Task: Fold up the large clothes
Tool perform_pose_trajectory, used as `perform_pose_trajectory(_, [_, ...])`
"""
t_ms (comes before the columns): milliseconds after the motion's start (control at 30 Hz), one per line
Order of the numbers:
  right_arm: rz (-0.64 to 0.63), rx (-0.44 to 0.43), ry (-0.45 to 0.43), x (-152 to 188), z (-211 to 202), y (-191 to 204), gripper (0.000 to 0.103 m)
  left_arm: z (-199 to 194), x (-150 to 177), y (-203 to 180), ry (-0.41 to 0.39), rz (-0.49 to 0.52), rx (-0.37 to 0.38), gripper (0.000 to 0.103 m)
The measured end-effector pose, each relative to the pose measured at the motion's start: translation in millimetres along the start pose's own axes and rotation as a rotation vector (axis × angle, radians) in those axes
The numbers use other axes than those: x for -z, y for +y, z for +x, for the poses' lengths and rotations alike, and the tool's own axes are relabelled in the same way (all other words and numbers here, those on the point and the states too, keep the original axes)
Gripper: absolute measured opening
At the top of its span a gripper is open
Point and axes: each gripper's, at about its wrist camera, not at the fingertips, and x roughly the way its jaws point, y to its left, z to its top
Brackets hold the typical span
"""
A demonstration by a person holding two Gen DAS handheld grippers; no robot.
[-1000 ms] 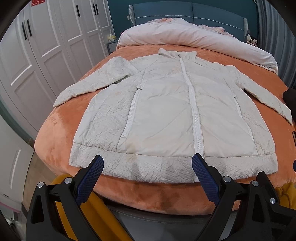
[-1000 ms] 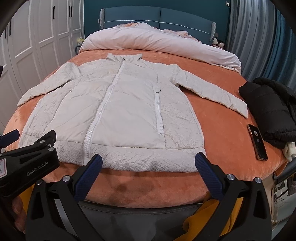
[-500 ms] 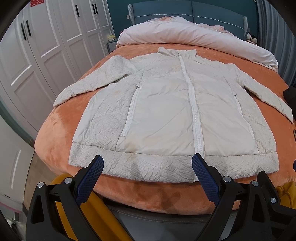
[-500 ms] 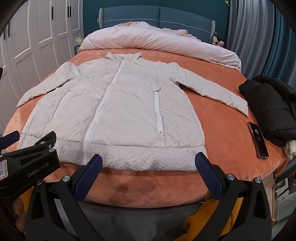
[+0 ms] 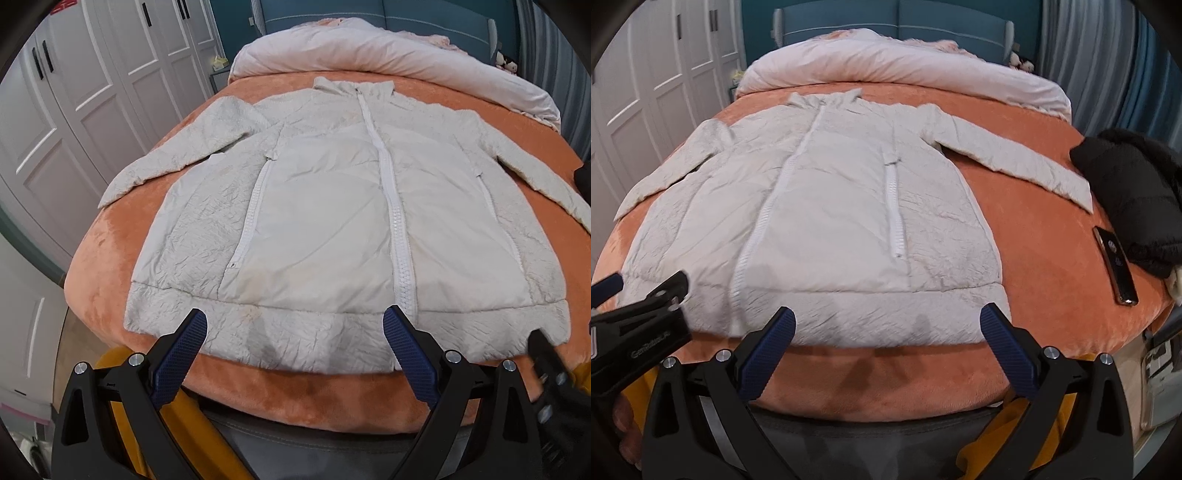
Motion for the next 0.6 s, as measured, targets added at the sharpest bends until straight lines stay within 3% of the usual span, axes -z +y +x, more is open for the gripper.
perform_pose_trajectory(200, [0.132, 0.003, 0.028, -29, 48, -59, 0.098, 28, -20, 0, 0.026, -0.001, -0.022, 0.095])
perform_pose_trajectory(433, [0.431, -0.038, 0.044, -98, 136, -201, 0.098, 74, -57, 19, 0.069, -0.053, -0.045, 0.096])
perform_pose_trajectory(600, [0.641, 0.031, 0.053, -136, 195, -299, 0.098, 104, -87, 41, 0.078, -0.119, -0.062, 0.096])
